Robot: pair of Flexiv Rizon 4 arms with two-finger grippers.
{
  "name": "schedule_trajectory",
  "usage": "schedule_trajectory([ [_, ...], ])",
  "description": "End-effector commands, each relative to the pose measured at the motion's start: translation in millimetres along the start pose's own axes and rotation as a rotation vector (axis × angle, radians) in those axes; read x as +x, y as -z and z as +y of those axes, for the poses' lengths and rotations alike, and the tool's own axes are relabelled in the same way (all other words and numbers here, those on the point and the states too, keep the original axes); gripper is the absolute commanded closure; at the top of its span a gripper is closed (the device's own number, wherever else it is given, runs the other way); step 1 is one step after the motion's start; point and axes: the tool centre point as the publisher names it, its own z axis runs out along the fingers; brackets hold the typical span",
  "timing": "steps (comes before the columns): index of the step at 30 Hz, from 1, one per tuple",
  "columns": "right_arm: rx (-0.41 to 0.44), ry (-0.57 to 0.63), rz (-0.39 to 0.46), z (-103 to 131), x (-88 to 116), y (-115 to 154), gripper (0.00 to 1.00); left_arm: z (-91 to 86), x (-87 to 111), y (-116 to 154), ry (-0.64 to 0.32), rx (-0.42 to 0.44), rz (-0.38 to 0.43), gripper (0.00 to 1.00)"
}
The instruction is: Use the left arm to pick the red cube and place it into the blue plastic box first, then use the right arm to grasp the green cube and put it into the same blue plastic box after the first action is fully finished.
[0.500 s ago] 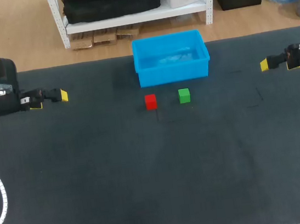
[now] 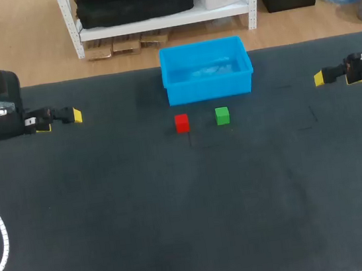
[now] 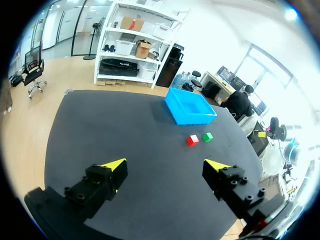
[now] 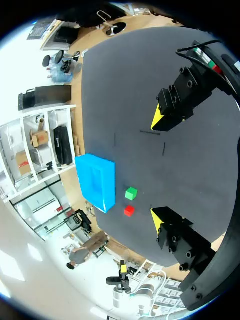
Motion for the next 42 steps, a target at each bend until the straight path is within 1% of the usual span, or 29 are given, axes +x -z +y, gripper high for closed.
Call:
schedule_trajectory([
  [1, 0.0, 0.001, 0.0, -0.1, 0.2, 0.6, 0.0, 0.0, 0.0, 0.2, 0.002, 0.0, -0.003, 0.0],
  [7, 0.0, 0.001, 0.0, -0.1, 0.2, 0.6, 0.0, -1.8, -2.3, 0.0, 0.005, -0.009, -0.002, 0.0],
  [12, 0.0, 0.001, 0.0, -0.1, 0.2, 0.6, 0.0, -8.1, -5.7, -1.0, 0.005, -0.014, 0.0, 0.0],
  [20, 0.0, 0.001, 0.0, -0.1, 0.2, 0.6, 0.0, -17.7, -14.7, -9.8, 0.001, -0.049, 0.014, 0.0],
  [32, 0.0, 0.001, 0.0, -0.1, 0.2, 0.6, 0.0, -45.7, -30.6, -26.7, -0.021, -0.107, 0.049, 0.0],
  [42, 0.0, 0.001, 0.0, -0.1, 0.2, 0.6, 0.0, -66.6, -34.4, -45.8, -0.017, -0.176, 0.103, 0.0],
])
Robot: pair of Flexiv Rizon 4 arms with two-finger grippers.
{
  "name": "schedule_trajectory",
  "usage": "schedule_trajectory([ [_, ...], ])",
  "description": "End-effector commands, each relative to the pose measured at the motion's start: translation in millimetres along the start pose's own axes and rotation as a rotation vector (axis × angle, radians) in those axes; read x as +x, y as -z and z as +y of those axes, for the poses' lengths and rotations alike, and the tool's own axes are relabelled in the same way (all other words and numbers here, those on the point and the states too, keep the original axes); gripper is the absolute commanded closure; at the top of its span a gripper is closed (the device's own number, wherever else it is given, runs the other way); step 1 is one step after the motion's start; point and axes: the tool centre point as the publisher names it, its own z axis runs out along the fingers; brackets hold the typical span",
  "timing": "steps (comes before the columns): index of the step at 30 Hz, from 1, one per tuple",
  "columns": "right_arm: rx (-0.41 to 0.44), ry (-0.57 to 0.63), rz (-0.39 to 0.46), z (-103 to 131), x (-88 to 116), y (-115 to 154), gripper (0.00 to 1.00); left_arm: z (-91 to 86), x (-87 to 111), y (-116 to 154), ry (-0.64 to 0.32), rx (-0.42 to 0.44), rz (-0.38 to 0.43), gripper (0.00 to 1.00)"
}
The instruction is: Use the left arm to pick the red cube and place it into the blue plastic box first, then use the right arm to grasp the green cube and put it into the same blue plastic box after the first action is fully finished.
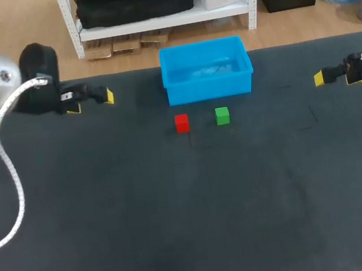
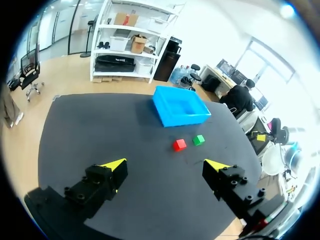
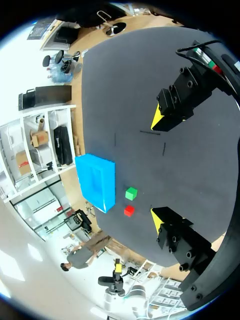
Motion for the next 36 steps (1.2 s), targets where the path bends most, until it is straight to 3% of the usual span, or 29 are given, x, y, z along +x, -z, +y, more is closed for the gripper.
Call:
schedule_trajectory([
  [1, 0.0, 0.001, 0.0, -0.1, 0.2, 0.6, 0.0, -9.6, -8.6, -12.3, 0.004, -0.16, 0.034, 0.0],
  [10, 0.0, 0.001, 0.0, -0.1, 0.2, 0.6, 0.0, -27.4, -16.6, -25.5, 0.005, -0.172, 0.046, 0.0],
  [36, 0.0, 0.001, 0.0, -0.1, 0.2, 0.6, 0.0, -57.1, -45.9, -57.8, 0.002, -0.244, 0.111, 0.0],
])
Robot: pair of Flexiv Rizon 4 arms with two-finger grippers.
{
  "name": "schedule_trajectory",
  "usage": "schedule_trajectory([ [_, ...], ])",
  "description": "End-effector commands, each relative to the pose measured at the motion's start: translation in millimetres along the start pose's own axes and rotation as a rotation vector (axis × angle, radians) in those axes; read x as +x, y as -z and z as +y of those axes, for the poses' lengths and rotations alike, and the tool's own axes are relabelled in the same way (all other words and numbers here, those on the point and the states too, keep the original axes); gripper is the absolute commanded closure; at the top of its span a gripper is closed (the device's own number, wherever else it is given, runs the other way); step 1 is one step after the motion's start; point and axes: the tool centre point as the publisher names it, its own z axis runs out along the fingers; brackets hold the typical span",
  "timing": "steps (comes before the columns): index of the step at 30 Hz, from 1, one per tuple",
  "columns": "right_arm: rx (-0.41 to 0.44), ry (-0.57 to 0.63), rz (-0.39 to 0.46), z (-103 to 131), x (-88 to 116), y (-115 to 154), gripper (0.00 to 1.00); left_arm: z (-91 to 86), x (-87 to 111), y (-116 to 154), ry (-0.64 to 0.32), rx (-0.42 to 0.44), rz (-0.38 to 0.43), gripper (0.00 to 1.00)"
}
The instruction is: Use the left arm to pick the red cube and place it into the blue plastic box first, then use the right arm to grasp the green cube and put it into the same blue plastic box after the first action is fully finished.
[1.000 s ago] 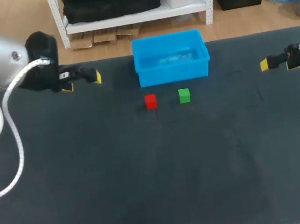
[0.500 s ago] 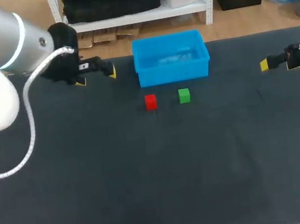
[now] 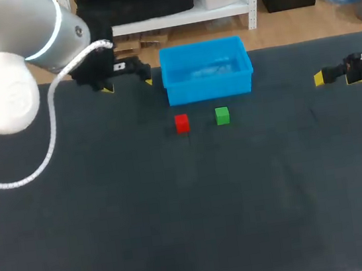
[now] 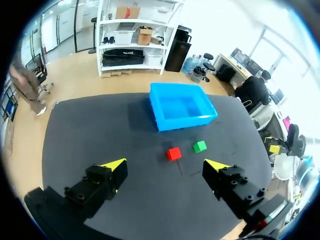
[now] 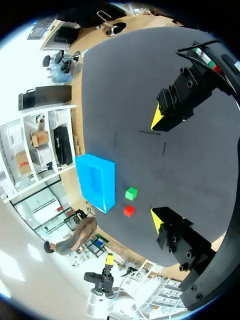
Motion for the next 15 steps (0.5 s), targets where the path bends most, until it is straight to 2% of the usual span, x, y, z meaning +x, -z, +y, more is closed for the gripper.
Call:
schedule_trajectory([
  [1, 0.0, 0.001, 0.0, -0.1, 0.2, 0.6, 0.0, -8.2, -9.3, -7.4, 0.009, -0.083, 0.018, 0.0],
  [15, 0.0, 0.001, 0.0, -0.1, 0.2, 0.6, 0.0, -30.7, -17.7, -22.6, 0.018, -0.115, 0.084, 0.0],
])
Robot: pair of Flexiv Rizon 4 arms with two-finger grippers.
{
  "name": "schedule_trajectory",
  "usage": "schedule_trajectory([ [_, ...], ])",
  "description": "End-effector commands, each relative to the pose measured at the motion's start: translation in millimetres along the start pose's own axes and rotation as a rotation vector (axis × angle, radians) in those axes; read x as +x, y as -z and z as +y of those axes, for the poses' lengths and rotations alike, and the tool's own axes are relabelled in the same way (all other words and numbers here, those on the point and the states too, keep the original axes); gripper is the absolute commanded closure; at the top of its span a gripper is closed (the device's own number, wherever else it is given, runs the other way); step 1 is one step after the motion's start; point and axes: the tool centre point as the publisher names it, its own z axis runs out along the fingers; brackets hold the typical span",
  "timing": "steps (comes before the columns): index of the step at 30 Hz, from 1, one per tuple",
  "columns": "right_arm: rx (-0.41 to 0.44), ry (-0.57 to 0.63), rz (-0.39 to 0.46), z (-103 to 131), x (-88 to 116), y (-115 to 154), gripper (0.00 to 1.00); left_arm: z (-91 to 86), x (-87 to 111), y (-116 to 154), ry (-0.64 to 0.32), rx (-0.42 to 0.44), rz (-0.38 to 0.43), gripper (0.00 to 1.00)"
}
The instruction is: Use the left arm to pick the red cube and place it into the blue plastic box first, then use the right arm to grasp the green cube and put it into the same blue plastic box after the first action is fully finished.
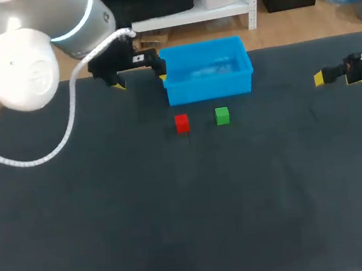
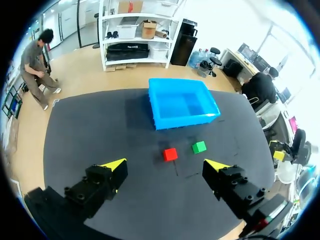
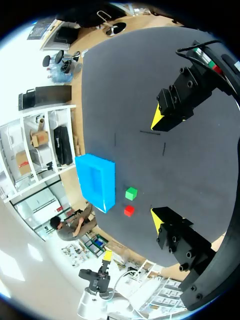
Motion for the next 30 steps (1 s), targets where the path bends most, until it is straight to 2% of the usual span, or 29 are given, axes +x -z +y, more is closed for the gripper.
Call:
schedule_trajectory([
  [1, 0.0, 0.001, 0.0, -0.1, 0.2, 0.6, 0.0, -10.4, -10.0, -7.4, 0.005, -0.056, 0.024, 0.0],
  [13, 0.0, 0.001, 0.0, -0.1, 0.2, 0.6, 0.0, -22.1, -17.9, -21.8, 0.051, -0.066, 0.092, 0.0],
  [21, 0.0, 0.001, 0.0, -0.1, 0.2, 0.6, 0.0, -28.5, -19.9, -29.6, 0.043, -0.134, 0.156, 0.0],
  [30, 0.0, 0.001, 0.0, -0.1, 0.2, 0.6, 0.0, -34.1, -24.0, -39.8, 0.053, -0.164, 0.211, 0.0],
])
